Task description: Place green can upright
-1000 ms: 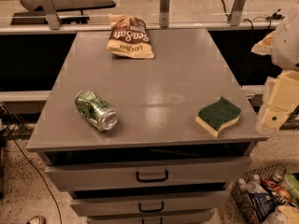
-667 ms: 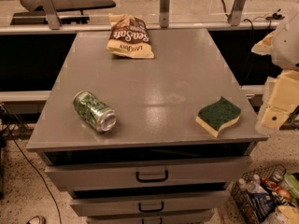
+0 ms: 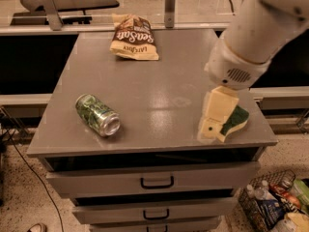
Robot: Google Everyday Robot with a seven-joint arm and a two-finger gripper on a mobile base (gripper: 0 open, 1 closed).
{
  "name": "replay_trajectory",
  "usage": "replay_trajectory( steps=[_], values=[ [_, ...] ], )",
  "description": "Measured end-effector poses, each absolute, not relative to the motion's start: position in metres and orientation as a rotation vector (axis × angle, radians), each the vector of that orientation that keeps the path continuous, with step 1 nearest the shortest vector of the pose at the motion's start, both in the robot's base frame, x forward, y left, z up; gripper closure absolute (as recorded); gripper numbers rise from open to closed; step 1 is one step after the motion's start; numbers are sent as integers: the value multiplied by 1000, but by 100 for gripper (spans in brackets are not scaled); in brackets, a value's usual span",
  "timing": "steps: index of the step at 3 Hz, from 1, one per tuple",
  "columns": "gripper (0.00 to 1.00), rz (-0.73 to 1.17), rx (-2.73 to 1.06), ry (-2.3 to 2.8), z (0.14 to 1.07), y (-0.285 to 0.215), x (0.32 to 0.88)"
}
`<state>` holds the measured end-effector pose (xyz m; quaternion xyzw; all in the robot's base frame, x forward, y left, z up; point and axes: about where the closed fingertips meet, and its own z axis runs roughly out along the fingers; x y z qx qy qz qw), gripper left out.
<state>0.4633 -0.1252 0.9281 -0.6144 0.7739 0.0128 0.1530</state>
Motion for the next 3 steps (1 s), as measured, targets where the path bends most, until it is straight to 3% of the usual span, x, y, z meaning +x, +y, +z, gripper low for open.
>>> replay_trajectory(
  steps=[1,2,3],
  values=[
    [0,148,-1738,2263,897,-63,473],
    [0,148,-1738,2263,897,-63,473],
    [0,258,-1703,2235,900,-19,484]
  ],
)
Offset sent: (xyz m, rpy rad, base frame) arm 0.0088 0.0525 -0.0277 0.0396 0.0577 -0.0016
